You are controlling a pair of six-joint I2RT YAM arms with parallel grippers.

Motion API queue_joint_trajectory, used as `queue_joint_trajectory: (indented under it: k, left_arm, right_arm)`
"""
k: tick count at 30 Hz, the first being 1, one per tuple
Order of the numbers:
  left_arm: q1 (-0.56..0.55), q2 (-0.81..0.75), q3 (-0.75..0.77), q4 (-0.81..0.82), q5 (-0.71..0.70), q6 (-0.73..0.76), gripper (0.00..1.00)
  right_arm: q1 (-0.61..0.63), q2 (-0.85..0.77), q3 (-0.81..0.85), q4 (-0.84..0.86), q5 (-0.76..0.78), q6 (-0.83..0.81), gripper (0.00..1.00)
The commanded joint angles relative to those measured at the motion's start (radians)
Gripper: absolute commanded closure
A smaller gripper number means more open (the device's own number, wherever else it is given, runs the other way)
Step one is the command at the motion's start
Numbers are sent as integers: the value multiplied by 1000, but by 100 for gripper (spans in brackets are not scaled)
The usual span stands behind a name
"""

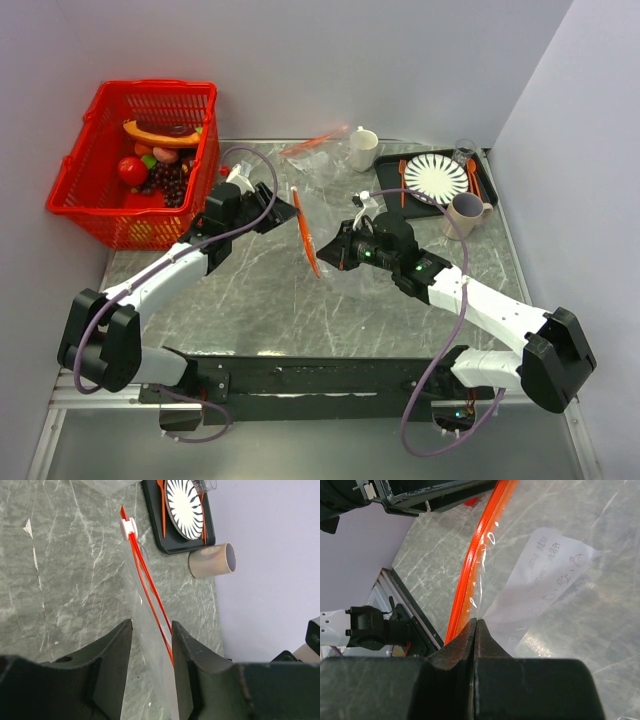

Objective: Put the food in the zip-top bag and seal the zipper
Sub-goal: Open the zipper of the food storage bag.

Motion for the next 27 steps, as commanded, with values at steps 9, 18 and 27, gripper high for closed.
queue_joint_trajectory:
  k: [9,18,27]
  left_arm:
    - [-7,-12,27,54,9,5,55]
    - [-7,-35,21,45,6,9,49]
    - [-7,-20,17,62,20,5,54]
  right_arm:
    - [-7,-34,1,26,10,-2,100]
    - [-13,-37,-9,38,7,12,100]
    - [-18,-37,-13,46,-3,14,100]
